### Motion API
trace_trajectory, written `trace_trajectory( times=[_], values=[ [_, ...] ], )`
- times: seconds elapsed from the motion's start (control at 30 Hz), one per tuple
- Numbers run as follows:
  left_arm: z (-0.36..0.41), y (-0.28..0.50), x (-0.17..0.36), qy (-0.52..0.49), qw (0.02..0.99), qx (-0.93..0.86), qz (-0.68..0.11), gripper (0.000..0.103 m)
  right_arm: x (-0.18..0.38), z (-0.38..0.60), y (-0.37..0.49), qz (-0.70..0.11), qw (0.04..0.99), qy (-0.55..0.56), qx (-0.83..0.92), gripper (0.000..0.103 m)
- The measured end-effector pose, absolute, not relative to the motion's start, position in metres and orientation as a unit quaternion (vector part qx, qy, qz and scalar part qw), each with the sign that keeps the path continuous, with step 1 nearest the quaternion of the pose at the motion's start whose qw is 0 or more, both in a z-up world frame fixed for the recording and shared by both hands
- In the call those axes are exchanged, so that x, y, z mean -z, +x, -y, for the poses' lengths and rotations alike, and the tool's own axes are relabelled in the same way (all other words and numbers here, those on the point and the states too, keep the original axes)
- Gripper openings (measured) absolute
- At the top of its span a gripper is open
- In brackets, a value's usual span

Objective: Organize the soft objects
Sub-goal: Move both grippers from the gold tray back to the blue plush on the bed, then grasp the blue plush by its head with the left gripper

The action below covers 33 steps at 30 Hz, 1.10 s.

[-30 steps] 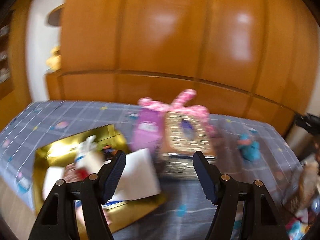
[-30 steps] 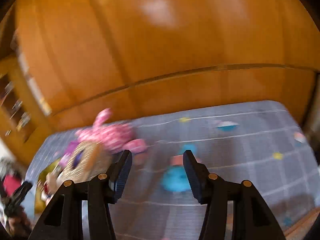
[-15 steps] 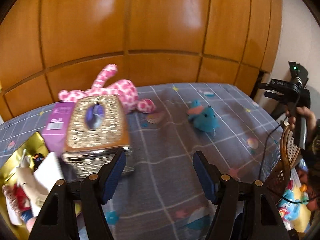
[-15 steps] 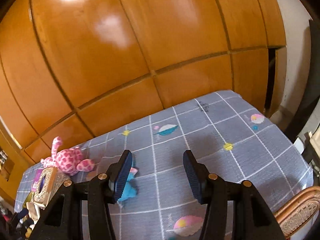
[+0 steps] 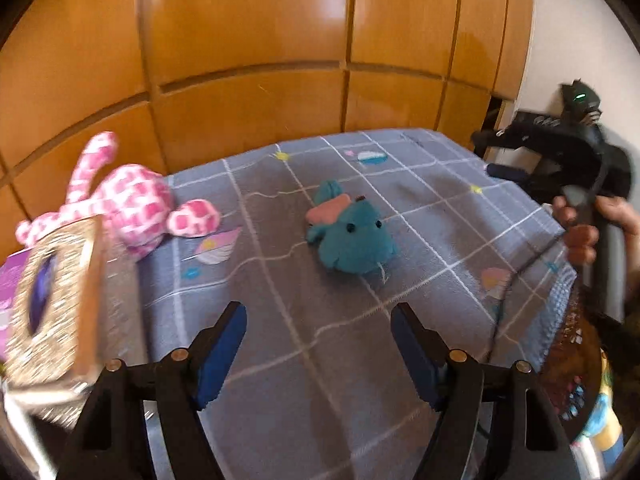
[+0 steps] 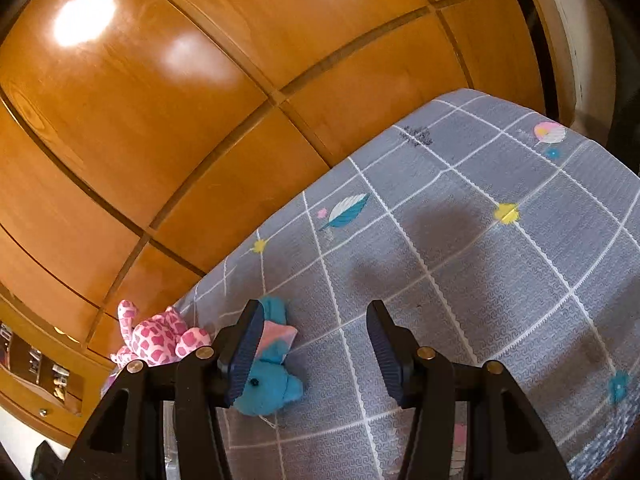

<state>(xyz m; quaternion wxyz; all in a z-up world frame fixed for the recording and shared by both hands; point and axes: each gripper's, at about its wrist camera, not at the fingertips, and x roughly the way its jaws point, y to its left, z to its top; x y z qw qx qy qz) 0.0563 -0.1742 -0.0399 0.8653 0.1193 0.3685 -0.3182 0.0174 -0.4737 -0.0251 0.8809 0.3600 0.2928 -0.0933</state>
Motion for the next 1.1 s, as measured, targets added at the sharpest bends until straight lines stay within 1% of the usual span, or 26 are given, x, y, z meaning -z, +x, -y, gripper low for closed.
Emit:
trace_trajectory(
  times=[0.2,0.4,0.67,0.7,0.73,0.77,0.83,0.97,1.1],
  values=[
    [0.22,0.094,0.058,0.107,0.856,0.322,-0.389,0.078,0.029,0.484,0.007,-0.267,0.874,0.398,0.085,0.054],
    [0.251,0.12,0.067,0.09,0.854,0.323,-0.398,0.084,0.03,0.483,0.01,-0.267,0.873,0.402,0.07,0.055],
    [0.284,0.141,0.089,0.128,0.855,0.304,-0.401,0.085,0.031,0.483,0.01,-0.268,0.873,0.402,0.066,0.055],
    [0.287,0.144,0.094,0.129,0.85,0.308,-0.407,0.077,0.031,0.483,0.009,-0.269,0.873,0.402,0.066,0.055],
    [0.29,0.146,0.098,0.132,0.845,0.313,-0.413,0.06,0.031,0.483,0.009,-0.27,0.873,0.402,0.066,0.055],
    [0.291,0.146,0.102,0.136,0.842,0.317,-0.415,0.06,0.032,0.483,0.009,-0.27,0.872,0.402,0.066,0.055],
    [0.289,0.142,0.101,0.138,0.846,0.325,-0.399,0.055,0.033,0.483,0.01,-0.276,0.87,0.403,0.07,0.055],
    [0.277,0.135,0.098,0.132,0.843,0.344,-0.393,0.053,0.037,0.482,0.019,-0.305,0.863,0.396,0.078,0.055],
    [0.264,0.125,0.1,0.136,0.842,0.356,-0.381,0.054,0.045,0.47,0.043,-0.373,0.85,0.364,0.078,0.055]
  ],
)
